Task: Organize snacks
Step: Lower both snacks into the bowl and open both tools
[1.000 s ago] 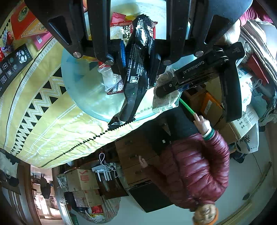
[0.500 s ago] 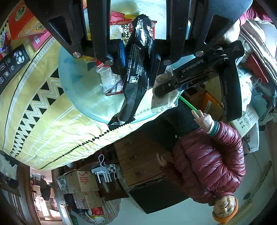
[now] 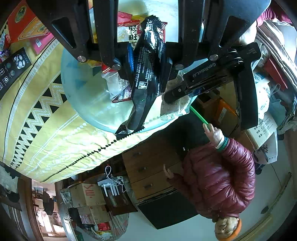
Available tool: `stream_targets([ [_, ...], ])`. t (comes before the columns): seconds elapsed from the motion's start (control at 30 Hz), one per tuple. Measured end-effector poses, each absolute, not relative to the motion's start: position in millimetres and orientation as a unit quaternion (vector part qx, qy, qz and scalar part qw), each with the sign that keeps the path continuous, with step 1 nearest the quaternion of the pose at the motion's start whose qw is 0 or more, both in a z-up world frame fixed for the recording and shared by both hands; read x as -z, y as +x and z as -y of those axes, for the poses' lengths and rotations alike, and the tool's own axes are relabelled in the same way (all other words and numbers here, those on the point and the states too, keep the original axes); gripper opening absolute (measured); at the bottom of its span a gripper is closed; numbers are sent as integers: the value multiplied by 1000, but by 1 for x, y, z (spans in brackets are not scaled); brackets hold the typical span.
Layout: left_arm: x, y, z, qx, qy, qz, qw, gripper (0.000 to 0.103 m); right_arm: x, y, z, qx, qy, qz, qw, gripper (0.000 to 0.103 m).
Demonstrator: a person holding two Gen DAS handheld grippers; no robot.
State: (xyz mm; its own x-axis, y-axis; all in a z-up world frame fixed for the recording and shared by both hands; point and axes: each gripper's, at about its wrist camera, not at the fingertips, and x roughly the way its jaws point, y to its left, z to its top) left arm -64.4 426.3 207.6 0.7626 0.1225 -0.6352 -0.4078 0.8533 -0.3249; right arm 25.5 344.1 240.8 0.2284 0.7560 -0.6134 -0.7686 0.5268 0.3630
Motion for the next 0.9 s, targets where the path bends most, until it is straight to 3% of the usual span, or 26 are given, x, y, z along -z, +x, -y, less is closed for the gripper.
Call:
stream_targets([
  [0.6,-198,-70,-432,-154,-239,-320,904,38,-236,25,-350,-487,-7,-394,780,28],
  [0.67,-197,-72,-434,-161,-243,-322,901,39,-236,26,-352,-488,-7,-396,778,36],
  [0.73,-196,-73,-434,-169,-245,-325,898,48,-236,25,-353,-487,-10,-394,780,50],
  [0.77,-196,-75,-435,-173,-245,-324,897,60,-237,24,-352,-486,-10,-393,781,54],
  [0.8,-197,-76,-435,-179,-245,-322,897,71,-238,23,-351,-484,-11,-392,782,54],
  [0.9,-202,-83,-434,-197,-240,-307,900,87,-244,21,-344,-484,-6,-381,788,54],
])
